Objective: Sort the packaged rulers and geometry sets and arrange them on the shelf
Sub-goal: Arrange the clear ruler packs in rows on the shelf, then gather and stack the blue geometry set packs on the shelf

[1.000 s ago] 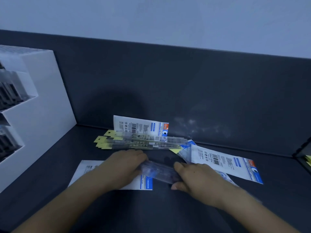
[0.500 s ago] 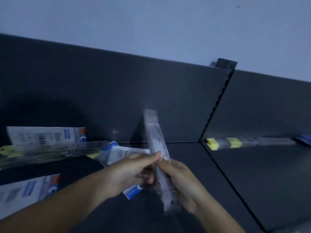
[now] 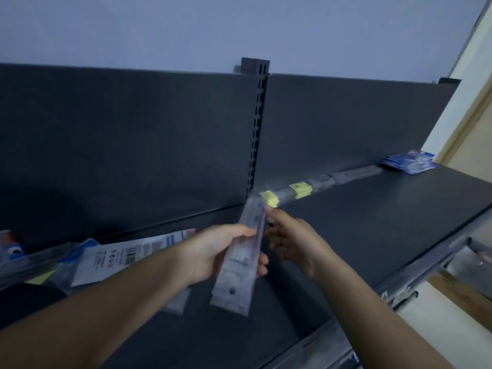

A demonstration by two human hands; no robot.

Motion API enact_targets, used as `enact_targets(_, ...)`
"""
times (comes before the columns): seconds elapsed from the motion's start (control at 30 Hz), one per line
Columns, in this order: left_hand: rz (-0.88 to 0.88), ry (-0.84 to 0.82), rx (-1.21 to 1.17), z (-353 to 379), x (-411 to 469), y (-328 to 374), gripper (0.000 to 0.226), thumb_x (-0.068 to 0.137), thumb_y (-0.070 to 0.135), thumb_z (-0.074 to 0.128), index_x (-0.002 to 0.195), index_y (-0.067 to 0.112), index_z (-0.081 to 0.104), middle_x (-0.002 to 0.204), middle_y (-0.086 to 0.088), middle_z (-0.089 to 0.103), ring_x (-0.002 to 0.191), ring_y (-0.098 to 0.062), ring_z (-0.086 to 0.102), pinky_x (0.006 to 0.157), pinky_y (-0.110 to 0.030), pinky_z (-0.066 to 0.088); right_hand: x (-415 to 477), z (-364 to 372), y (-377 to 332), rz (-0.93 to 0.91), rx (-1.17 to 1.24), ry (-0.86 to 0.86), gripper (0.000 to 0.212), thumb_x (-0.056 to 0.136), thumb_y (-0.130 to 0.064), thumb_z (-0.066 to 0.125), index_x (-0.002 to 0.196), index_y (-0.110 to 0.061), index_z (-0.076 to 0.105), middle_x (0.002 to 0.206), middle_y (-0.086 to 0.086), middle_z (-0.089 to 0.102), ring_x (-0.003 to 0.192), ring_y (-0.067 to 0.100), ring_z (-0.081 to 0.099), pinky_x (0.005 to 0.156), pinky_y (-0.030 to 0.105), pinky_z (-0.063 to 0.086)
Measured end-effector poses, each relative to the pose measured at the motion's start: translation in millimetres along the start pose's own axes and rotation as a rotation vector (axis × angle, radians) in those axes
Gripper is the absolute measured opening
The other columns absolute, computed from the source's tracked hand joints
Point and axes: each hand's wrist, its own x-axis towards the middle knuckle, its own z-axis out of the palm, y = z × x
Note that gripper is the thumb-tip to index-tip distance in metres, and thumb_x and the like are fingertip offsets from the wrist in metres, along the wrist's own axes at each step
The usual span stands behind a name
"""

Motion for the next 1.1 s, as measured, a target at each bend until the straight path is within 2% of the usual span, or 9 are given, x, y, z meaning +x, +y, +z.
enact_targets(0.2,-0.07,-0.107,0.156,56.8,47.4,21.1,0.025,0.092,0.026,0.056,0.099,0.003,0.06,0.069,-0.012,0.066,0.055,-0.021,0.064,0.055,-0.031,0.054,57.7,-83.9,4.9,0.155,0.313,-0.11,0.008,0.082,-0.011,0.059,0.08,-0.01,0.051,0.066,0.002,0.041,0.044,0.01,0.036,0.034,0.018,0.025)
enact_targets(0.33,0.01,-0.059,0.215,91.2,102.9,42.1,0.03,0.085,0.013,0.065,0.112,0.0,0.06,0.092,-0.015,0.07,0.07,-0.024,0.068,0.073,-0.039,0.058,99.8,-170.1,-7.8,0.137,0.339,0.004,0.011,0.084,-0.008,0.055,0.077,-0.012,0.048,0.064,0.003,0.041,0.047,0.012,0.036,0.033,0.017,0.025)
enact_targets(0.43,0.0,-0.045,0.227,125.0,151.0,59.7,0.024,0.086,0.008,0.065,0.108,0.0,0.06,0.094,-0.015,0.07,0.072,-0.022,0.07,0.063,-0.029,0.057,128.2,-239.4,-18.0,0.138,0.367,0.133,0.014,0.084,-0.006,0.056,0.074,-0.012,0.048,0.063,0.004,0.042,0.048,0.014,0.036,0.032,0.017,0.025)
enact_targets(0.53,0.032,0.038,0.132,165.9,204.5,79.7,0.007,0.087,0.004,0.063,0.094,0.002,0.062,0.085,-0.015,0.07,0.065,-0.016,0.069,0.059,-0.024,0.057,160.4,-297.6,-29.8,0.135,0.393,0.196,0.014,0.083,-0.004,0.055,0.073,-0.011,0.048,0.064,0.005,0.041,0.049,0.015,0.036,0.031,0.015,0.027)
enact_targets(0.67,0.132,0.265,-0.116,206.9,277.1,112.8,0.01,0.088,-0.002,0.06,0.097,0.0,0.057,0.083,-0.016,0.065,0.065,-0.016,0.066,0.054,-0.024,0.057,225.7,-352.9,-55.4,0.096,0.409,0.19,0.015,0.087,-0.006,0.055,0.074,-0.01,0.05,0.069,0.008,0.045,0.051,0.016,0.044,0.034,0.015,0.038)
enact_targets(0.73,0.177,0.343,-0.263,216.9,305.3,125.1,0.005,0.089,-0.003,0.056,0.092,0.001,0.056,0.094,-0.014,0.06,0.081,-0.019,0.061,0.067,-0.027,0.056,255.2,-369.0,-63.8,0.09,0.436,0.15,0.013,0.091,-0.009,0.056,0.078,-0.007,0.051,0.077,0.012,0.049,0.063,0.021,0.05,0.04,0.02,0.049)
enact_targets(0.83,0.209,0.479,-0.302,222.1,321.0,130.7,0.007,0.087,0.001,0.059,0.089,0.007,0.056,0.106,-0.01,0.055,0.099,-0.021,0.056,0.086,-0.027,0.049,282.3,-386.7,-62.1,0.123,0.36,0.114,0.013,0.093,-0.009,0.054,0.082,-0.002,0.051,0.088,0.018,0.05,0.074,0.027,0.054,0.065,0.033,0.057)
enact_targets(1.0,0.289,0.526,-0.238,214.7,289.5,121.4,0.012,0.09,-0.002,0.05,0.086,0.009,0.05,0.094,-0.018,0.061,0.085,-0.029,0.064,0.072,-0.027,0.056,284.9,-404.8,-41.8,0.151,0.193,0.081,0.009,0.093,-0.002,0.048,0.089,0.005,0.052,0.093,0.021,0.052,0.074,0.03,0.057,0.045,0.029,0.056)
enact_targets(1.1,0.317,0.583,-0.248,198.7,261.2,115.1,0.01,0.093,0.0,0.048,0.09,0.008,0.053,0.086,-0.016,0.064,0.074,-0.025,0.065,0.061,-0.024,0.057,271.3,-400.4,-36.9,0.135,0.114,0.024,0.009,0.093,-0.003,0.047,0.089,-0.002,0.055,0.086,0.016,0.057,0.071,0.025,0.058,0.048,0.028,0.054)
